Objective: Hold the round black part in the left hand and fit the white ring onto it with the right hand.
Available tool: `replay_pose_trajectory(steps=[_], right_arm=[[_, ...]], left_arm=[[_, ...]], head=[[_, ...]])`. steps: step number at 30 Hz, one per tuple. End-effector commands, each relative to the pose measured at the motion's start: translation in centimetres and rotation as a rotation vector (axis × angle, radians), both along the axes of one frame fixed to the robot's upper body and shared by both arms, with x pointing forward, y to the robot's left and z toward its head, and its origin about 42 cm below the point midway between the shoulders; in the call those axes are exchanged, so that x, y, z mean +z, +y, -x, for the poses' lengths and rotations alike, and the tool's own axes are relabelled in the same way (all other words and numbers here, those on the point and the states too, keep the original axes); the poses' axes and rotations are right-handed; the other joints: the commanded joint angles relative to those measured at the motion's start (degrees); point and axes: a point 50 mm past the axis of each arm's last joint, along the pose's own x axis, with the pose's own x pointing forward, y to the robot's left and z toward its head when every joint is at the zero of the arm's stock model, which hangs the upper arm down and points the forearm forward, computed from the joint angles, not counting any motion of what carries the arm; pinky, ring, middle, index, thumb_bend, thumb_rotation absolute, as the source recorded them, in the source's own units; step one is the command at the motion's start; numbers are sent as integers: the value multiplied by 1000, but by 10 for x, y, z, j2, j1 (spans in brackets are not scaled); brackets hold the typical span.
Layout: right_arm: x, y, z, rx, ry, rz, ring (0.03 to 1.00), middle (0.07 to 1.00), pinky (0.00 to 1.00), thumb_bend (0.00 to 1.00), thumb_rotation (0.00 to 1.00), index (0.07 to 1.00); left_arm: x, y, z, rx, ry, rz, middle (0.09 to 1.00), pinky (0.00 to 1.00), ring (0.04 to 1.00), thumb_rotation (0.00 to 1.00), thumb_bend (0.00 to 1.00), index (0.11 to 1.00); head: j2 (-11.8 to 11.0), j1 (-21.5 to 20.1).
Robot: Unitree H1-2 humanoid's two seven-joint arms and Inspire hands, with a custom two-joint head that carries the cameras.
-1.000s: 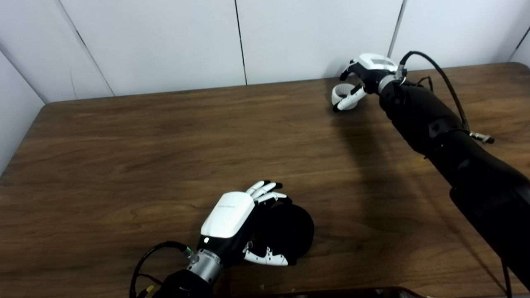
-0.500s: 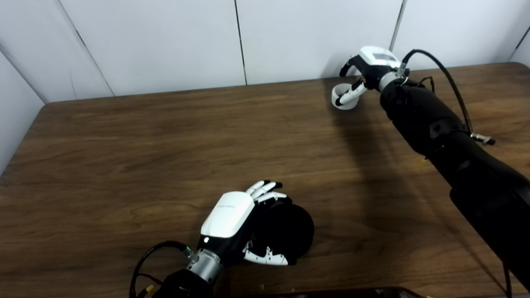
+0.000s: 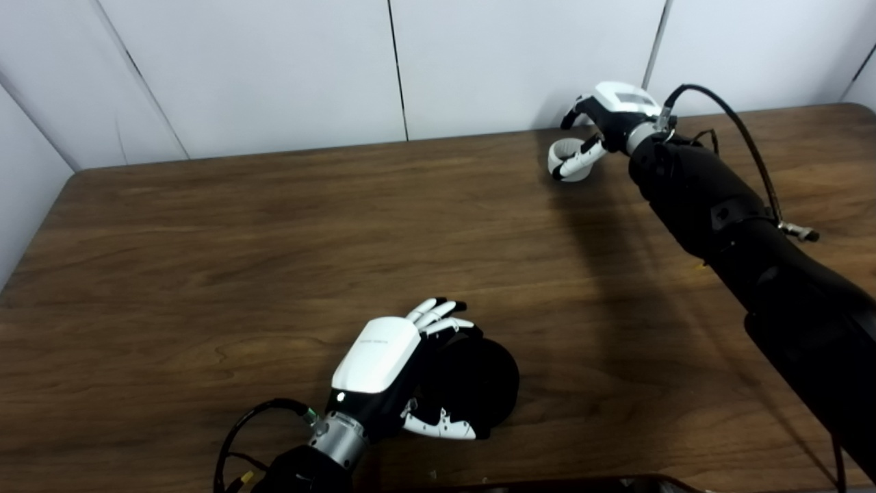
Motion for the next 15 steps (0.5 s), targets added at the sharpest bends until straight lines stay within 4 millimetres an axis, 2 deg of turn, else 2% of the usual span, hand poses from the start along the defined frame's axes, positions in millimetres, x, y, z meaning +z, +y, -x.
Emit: replay_pose_trajectory(steps=[1,9,15], right_arm=[[41,5,-12,13,-77,8,1000,951,1000,932,388,769],[39,5,-13,7,-61,22,1000,955,1000,971,395,795],[37,1,-13,-4,-62,19,1000,955,1000,949,382,788]], left_arm=[[-20,9,7,17,118,-50,920,759,953,334,899,732],[-19,10,7,21,121,-50,922,767,959,340,896,733],[-19,12,8,24,123,-48,924,770,956,359,894,737]], head=[[0,-2],[1,-3],[1,-3]])
